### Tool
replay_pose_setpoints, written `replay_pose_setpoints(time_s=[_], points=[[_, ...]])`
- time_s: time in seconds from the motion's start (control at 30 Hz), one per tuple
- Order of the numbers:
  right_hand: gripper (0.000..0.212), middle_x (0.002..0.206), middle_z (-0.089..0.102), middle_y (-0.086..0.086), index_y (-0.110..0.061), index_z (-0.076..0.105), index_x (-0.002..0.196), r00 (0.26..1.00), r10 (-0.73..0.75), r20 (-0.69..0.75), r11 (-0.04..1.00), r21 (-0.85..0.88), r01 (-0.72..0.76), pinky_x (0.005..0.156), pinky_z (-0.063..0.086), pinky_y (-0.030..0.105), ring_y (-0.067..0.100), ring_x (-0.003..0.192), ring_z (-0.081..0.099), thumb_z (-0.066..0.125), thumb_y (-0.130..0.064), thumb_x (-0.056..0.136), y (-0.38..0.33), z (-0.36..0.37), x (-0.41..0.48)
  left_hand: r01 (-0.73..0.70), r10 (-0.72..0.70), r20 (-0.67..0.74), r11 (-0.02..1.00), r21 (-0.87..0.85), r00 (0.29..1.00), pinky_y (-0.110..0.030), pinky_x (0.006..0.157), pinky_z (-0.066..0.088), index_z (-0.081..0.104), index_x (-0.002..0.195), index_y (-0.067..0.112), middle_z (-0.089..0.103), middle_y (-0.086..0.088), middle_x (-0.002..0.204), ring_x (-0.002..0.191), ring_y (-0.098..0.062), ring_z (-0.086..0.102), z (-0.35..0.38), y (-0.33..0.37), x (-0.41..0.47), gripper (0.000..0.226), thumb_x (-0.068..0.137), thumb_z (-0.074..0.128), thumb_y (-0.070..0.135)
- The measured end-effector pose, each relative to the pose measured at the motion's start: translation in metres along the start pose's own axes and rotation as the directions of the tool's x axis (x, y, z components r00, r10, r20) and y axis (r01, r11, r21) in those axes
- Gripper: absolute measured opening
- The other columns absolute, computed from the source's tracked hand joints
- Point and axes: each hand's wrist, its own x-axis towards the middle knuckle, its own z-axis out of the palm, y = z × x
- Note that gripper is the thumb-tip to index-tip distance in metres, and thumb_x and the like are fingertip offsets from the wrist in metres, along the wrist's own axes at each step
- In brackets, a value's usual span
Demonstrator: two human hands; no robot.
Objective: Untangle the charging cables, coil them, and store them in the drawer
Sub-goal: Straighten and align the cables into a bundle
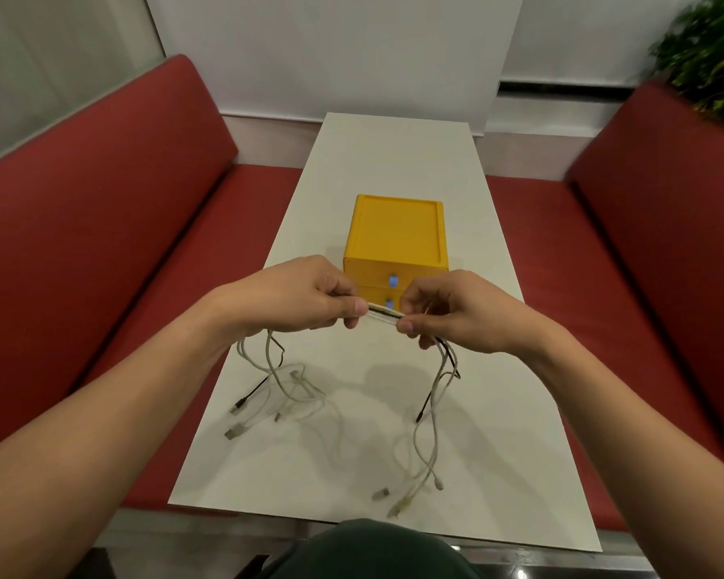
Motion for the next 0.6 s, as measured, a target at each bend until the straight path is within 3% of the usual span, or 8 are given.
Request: replay_pose_setpoints(time_s=[0.1, 0.2, 0.3, 0.37, 0.47, 0.6], points=[[0.02, 0.083, 0.073, 0.012, -0.004, 0.062, 0.088, 0.996, 0.042, 0.076, 0.996, 0.072, -0.047, 0.078, 0.06, 0.042, 0.018, 0.079, 0.077, 0.073, -0.019, 0.096, 0.004, 0.001, -0.004, -0.012, 0.013, -0.008, 0.998, 0.054, 1.0, -0.019, 0.047, 0.031, 0.073, 0.079, 0.022, 0.048, 0.011, 0.049, 0.042, -0.005, 0.036, -0.001, 0.002, -0.003, 0.031, 0.101, 0.061, 0.04], [0.014, 0.085, 0.074, 0.011, 0.0, 0.067, 0.089, 0.993, 0.081, 0.089, 0.974, 0.206, -0.098, 0.08, 0.061, 0.04, 0.022, 0.085, 0.078, 0.07, -0.011, 0.097, 0.016, -0.003, -0.01, -0.008, 0.009, -0.031, 0.999, 0.033, 0.999, -0.016, 0.045, 0.029, 0.074, 0.079, 0.02, 0.046, 0.011, 0.048, 0.041, -0.005, 0.035, -0.007, 0.002, -0.005, 0.031, 0.101, 0.062, 0.038], [0.014, 0.087, 0.07, 0.003, -0.009, 0.069, 0.079, 0.994, 0.049, 0.099, 0.993, 0.103, -0.059, 0.087, 0.058, 0.048, 0.024, 0.088, 0.073, 0.069, -0.003, 0.092, 0.031, -0.008, -0.015, -0.003, 0.002, -0.073, 1.0, -0.023, 0.997, -0.014, 0.043, 0.027, 0.074, 0.079, 0.018, 0.044, 0.01, 0.048, 0.042, -0.005, 0.032, -0.018, -0.004, -0.009, 0.031, 0.101, 0.063, 0.037], [0.016, 0.09, 0.069, 0.001, -0.004, 0.066, 0.074, 0.997, 0.075, -0.014, 0.996, 0.058, -0.074, 0.088, 0.052, 0.051, 0.027, 0.087, 0.067, 0.069, -0.007, 0.089, 0.048, -0.012, -0.019, -0.009, 0.004, -0.094, 0.999, -0.049, 0.996, -0.015, 0.044, 0.026, 0.074, 0.078, 0.019, 0.044, 0.006, 0.05, 0.045, -0.009, 0.03, -0.024, -0.008, -0.012, 0.031, 0.101, 0.063, 0.037], [0.034, 0.088, 0.068, 0.0, 0.004, 0.061, 0.073, 0.962, 0.194, -0.193, 0.98, 0.08, -0.182, 0.081, 0.05, 0.046, 0.033, 0.086, 0.066, 0.071, -0.021, 0.094, 0.08, -0.021, -0.028, -0.024, 0.016, -0.116, 0.998, -0.066, 0.993, -0.019, 0.045, 0.025, 0.074, 0.078, 0.018, 0.044, -0.001, 0.053, 0.049, -0.014, 0.028, -0.029, -0.012, -0.018, 0.031, 0.1, 0.064, 0.037], [0.06, 0.06, 0.052, -0.004, 0.004, 0.051, 0.07, 0.827, 0.375, -0.419, 0.902, -0.038, -0.429, 0.052, 0.043, 0.035, 0.017, 0.048, 0.054, 0.07, -0.048, 0.093, 0.122, -0.019, -0.045, -0.053, 0.033, -0.146, 0.988, -0.142, 0.989, -0.035, 0.056, 0.021, 0.074, 0.079, 0.015, 0.04, -0.01, 0.058, 0.059, -0.026, 0.026, -0.043, -0.016, -0.027, 0.032, 0.099, 0.065, 0.039]])
